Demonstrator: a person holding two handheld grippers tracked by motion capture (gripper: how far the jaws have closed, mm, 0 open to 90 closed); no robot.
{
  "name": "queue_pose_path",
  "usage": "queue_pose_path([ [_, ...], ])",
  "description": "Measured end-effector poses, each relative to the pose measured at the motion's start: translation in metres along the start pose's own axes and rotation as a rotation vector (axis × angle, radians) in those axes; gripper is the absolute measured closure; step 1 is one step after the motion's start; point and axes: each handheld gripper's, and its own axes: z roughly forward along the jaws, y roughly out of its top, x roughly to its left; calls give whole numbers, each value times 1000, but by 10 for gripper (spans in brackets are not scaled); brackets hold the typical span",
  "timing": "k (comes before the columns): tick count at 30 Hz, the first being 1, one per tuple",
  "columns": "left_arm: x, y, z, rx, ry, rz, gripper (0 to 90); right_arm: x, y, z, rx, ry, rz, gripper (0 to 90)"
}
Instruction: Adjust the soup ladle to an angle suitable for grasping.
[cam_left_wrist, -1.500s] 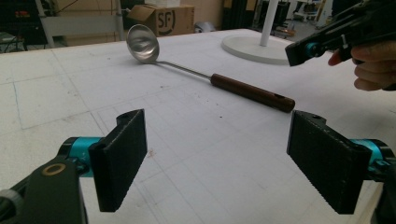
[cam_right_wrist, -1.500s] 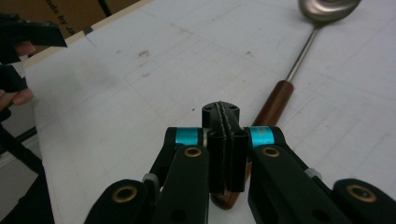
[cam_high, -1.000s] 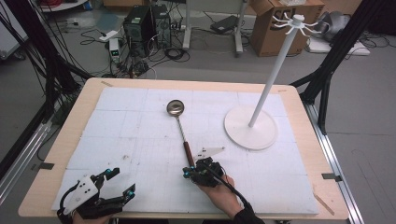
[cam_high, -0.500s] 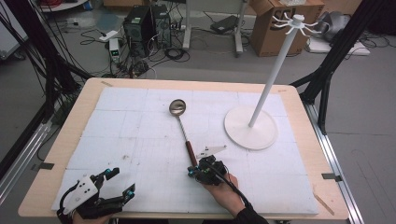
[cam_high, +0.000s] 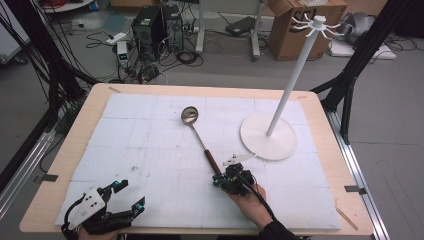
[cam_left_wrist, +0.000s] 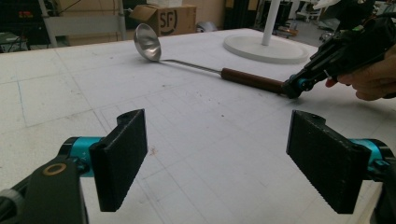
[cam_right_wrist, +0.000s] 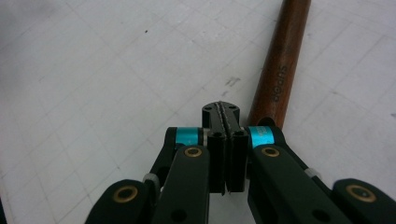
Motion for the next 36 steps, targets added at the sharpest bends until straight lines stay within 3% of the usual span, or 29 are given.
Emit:
queue_pose_path([
  [10,0,0,0,-2,1,1,210,-19,-3,-9,-8,-37,41,900],
  [36,-4,-1,1,5,-8,0,213,-54,-2,-22,3,-75,106,900],
])
